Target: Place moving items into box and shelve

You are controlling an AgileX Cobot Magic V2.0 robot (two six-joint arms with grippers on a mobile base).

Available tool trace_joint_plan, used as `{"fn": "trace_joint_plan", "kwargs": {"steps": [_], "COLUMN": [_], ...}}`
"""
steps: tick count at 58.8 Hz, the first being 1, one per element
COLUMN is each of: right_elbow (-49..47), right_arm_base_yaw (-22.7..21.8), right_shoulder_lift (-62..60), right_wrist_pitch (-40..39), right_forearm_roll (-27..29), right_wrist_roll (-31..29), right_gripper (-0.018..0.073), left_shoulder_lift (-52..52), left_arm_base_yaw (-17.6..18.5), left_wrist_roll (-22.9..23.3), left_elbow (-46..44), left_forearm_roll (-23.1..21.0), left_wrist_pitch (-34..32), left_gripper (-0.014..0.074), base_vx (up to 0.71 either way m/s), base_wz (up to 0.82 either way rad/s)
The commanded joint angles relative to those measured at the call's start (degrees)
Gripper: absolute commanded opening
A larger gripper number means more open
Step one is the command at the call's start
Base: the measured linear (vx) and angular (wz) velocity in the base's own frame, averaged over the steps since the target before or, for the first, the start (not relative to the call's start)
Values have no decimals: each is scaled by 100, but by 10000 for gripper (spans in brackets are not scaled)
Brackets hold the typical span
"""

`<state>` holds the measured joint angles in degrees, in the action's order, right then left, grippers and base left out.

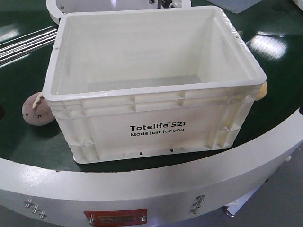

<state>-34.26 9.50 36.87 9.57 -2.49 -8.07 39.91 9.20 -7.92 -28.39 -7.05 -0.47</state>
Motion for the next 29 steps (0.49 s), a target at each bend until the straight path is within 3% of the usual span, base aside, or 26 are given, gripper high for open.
{"fn": "trace_joint_plan", "kwargs": {"steps": [1, 11, 17, 23, 29], "right_elbow": [-218, -218, -218, -218, -218], "right_arm_base_yaw": [-19, -19, -19, -19, -19], "right_shoulder_lift": [150, 195, 195, 195, 195], "right_wrist_pitch": [-725, -724, -680, -602, -592], "right_forearm_roll": [29, 75, 98, 98, 98], "right_wrist_roll": [-18, 26, 50, 50, 50], "right_gripper": [-15, 13, 89, 220, 419], "left_shoulder_lift": [77, 77, 77, 77, 109], "left_arm_base_yaw": [20, 20, 20, 20, 20], "left_wrist_roll": [59, 59, 59, 59, 59], "left_elbow": [-216, -216, -216, -216, -216], "left_forearm_roll": [-22, -22, -22, -22, -22], "left_wrist_pitch": [-808, -943, -907, -895, -926], "left_gripper": [-22, 2, 53, 143, 274], "base_vx": [0, 0, 0, 0, 0], "base_wz": [0, 0, 0, 0, 0]}}
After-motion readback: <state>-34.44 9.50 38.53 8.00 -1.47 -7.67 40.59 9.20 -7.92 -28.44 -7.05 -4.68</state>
